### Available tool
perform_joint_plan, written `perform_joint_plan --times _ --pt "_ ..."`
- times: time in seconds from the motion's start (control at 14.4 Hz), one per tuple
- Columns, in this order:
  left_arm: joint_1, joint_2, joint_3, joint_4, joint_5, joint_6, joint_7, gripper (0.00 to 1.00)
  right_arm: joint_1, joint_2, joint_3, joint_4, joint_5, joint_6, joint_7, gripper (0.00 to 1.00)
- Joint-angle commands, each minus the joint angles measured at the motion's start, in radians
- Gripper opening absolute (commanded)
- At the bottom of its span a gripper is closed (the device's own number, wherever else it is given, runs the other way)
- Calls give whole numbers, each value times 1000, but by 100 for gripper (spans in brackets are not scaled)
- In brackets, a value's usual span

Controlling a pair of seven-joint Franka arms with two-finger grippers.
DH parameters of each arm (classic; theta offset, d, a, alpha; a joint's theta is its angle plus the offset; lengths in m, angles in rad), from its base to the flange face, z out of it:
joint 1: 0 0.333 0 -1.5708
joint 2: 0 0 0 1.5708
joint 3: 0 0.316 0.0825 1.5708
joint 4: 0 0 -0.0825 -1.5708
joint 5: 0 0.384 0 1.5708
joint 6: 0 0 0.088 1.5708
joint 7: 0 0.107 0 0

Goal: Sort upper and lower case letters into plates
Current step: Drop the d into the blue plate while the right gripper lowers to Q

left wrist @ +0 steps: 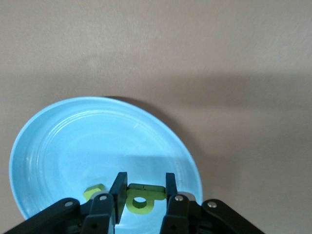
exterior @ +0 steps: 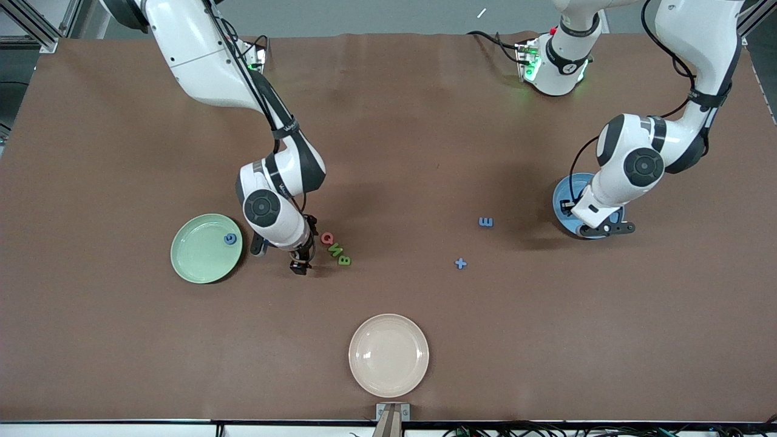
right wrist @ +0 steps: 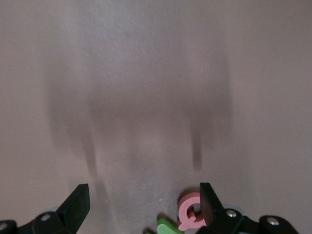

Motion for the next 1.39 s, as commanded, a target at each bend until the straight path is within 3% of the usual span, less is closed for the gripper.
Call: perform_joint_plan --times 0.0,0.42,0.49,0.55,0.62,0.69,0.76,1.11,1.32 --pt "38 -25 -9 -90 46 87 2 14 39 -2 -8 18 9 -61 35 99" --pt "86 7 -9 -121 125 151 -4 16 102 2 -8 9 6 -84 98 98" --pt "86 7 -9 -121 125 151 -6 22 108 4 -8 8 3 -92 98 97" --pt "86 6 -11 -119 125 151 -3 41 109 4 -9 3 -1 -100 97 97" --pt "86 -2 -11 -115 125 145 2 71 108 4 -9 0 -3 -101 97 97" --pt "85 -6 -15 -108 125 141 1 92 106 4 -12 -2 -3 -106 92 97" --pt "85 -17 -35 -98 125 122 -1 98 99 2 -12 -3 -13 -113 89 97" --pt "85 -31 -168 89 63 -126 -41 99 88 4 -14 -5 -41 -116 88 97" --pt "71 9 -247 195 23 -203 -160 99 77 10 -15 -3 -44 -107 83 97"
